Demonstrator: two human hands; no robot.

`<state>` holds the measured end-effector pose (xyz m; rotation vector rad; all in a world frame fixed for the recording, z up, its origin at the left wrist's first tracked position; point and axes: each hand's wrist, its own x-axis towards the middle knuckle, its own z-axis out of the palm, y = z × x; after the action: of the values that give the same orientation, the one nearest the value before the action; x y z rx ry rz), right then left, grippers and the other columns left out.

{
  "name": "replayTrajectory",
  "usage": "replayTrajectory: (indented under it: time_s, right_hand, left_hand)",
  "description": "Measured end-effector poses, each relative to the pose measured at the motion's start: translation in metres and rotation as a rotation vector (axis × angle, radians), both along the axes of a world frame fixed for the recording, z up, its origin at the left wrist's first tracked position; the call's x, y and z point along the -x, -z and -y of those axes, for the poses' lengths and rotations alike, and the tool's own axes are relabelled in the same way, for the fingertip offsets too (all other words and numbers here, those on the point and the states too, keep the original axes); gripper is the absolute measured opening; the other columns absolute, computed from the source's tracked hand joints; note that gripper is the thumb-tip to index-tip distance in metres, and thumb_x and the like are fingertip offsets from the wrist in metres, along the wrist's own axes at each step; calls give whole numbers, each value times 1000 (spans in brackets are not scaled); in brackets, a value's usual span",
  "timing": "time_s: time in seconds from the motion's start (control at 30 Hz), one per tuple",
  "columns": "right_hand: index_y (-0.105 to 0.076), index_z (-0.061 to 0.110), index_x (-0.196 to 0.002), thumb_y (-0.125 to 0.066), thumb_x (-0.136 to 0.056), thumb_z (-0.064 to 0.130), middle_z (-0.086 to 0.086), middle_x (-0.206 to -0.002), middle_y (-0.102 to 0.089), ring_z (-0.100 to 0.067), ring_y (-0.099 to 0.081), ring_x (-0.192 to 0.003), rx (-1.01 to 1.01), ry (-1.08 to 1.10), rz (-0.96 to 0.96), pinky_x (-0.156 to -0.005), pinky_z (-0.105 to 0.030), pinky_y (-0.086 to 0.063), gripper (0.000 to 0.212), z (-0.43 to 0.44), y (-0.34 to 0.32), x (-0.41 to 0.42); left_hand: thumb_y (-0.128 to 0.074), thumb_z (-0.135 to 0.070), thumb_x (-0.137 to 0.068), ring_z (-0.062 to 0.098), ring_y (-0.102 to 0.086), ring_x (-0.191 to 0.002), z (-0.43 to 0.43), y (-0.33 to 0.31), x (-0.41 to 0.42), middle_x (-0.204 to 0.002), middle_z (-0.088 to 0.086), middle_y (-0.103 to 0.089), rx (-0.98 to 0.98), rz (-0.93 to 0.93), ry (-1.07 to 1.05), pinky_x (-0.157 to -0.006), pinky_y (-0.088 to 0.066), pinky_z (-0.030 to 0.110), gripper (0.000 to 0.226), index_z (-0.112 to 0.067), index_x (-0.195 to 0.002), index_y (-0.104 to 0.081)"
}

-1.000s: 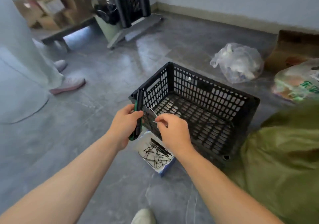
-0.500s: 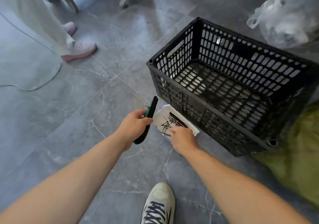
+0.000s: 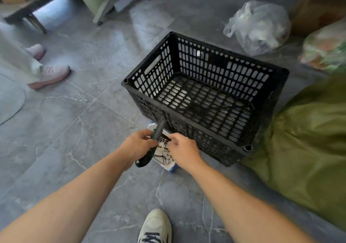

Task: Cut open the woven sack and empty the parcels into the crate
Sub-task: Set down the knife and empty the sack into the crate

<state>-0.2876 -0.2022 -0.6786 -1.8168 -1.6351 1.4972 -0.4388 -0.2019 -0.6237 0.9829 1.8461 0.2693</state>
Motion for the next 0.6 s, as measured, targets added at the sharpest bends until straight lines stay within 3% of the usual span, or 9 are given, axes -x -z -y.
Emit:
replayTrajectory:
  time_s: [0.13,0.2,0.27,0.37,0.5,0.6]
  right_hand:
    - [-70,25,-119,-49,-97,21,0,-113,-70,-20,-63,-106,62,197,-95,-93,-30,-51,30,18,0,-26]
    - [-73,32,-105,-52,-93,18,-1,-102,-72,-24,-69,-96,204,391,-242,-82,-40,-60,28,28,6,-36]
    - [-70,33,-97,-52,-94,15,-3,-100,-72,-22,-70,-95,341,563,-402,-71,-37,-60,26,37,10,-46]
    - [-66,26,-104,-47,-98,10,0,-97,-67,-19,-65,-93,428,729,-513,-77,-40,-57,26,46,18,-62]
    - [-64,24,-114,-47,-98,7,-2,-99,-63,-24,-62,-103,494,865,-528,-80,-41,-53,29,55,39,-76]
    - [-64,24,-100,-44,-99,8,-7,-101,-65,-26,-64,-104,498,954,-533,-82,-41,-54,26,57,53,-79]
  left_hand:
    - [-66,-15,-90,29,-64,-100,3,13,-30,-105,11,-68,96,6,81,-90,-50,38,25,-16,-115,-63]
    - [-64,-10,-91,27,-63,-96,8,22,-46,-100,12,-67,138,51,112,-89,-51,38,17,-15,-107,-66]
    - [-61,-7,-92,24,-64,-89,12,34,-61,-92,9,-69,172,98,140,-88,-54,39,12,-16,-96,-69]
    - [-62,-8,-92,24,-63,-82,17,54,-79,-89,11,-69,181,101,167,-81,-56,39,13,-14,-100,-70]
    - [-66,-11,-90,30,-67,-99,27,83,-99,-106,15,-71,187,86,173,-91,-57,44,24,-16,-113,-67]
    - [-68,-11,-87,34,-67,-101,30,106,-108,-102,14,-71,162,39,227,-92,-55,48,23,-16,-110,-66]
